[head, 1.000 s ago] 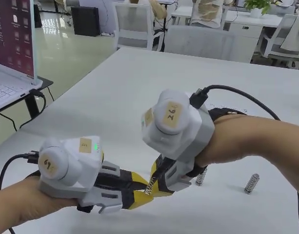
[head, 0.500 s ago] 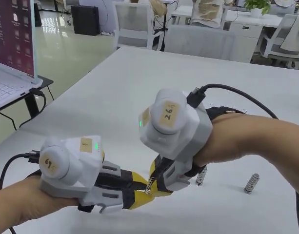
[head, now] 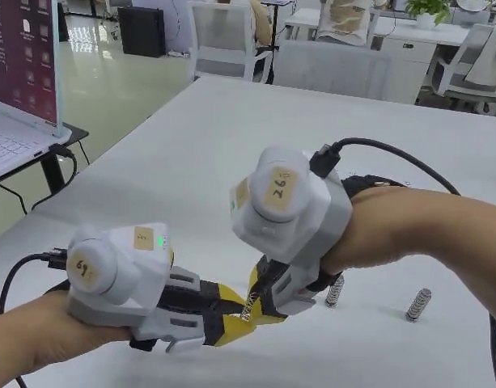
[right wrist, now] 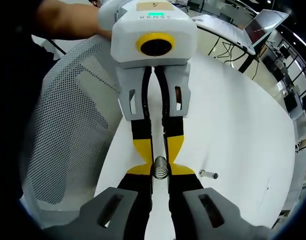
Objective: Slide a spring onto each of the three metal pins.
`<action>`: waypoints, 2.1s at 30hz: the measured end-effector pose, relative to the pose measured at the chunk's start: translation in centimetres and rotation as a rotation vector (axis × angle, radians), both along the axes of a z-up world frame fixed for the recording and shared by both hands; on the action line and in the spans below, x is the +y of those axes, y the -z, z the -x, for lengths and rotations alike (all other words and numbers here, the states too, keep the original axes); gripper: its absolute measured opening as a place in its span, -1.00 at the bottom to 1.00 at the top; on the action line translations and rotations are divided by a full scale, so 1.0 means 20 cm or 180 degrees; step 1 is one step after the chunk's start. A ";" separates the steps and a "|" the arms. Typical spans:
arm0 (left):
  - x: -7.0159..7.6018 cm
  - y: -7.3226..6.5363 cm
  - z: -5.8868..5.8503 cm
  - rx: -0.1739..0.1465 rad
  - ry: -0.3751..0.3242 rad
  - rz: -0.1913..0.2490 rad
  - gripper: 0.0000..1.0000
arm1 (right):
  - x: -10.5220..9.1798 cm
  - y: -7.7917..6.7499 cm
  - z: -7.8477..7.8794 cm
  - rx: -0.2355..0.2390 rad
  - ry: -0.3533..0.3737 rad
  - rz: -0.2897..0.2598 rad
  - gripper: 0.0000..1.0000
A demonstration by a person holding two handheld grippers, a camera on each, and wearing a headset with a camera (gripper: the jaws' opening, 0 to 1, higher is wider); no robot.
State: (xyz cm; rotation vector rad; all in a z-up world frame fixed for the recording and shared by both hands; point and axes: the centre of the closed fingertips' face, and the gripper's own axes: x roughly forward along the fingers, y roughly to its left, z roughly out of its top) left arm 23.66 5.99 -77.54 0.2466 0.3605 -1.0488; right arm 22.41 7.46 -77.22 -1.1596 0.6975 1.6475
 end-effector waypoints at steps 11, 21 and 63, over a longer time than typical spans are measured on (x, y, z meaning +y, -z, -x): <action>0.03 0.02 -0.01 0.0069 -0.0072 0.0016 -0.68 | -0.04 0.00 -0.05 -0.0048 0.0061 0.0043 -0.83; 0.05 0.03 -0.03 0.0094 -0.0187 -0.0016 -0.31 | -0.07 -0.01 -0.09 -0.0060 0.0125 0.0066 -0.83; 0.11 0.05 -0.07 0.0078 -0.0418 -0.0047 0.42 | -0.10 -0.13 -0.37 -0.0312 0.0373 0.0017 -0.83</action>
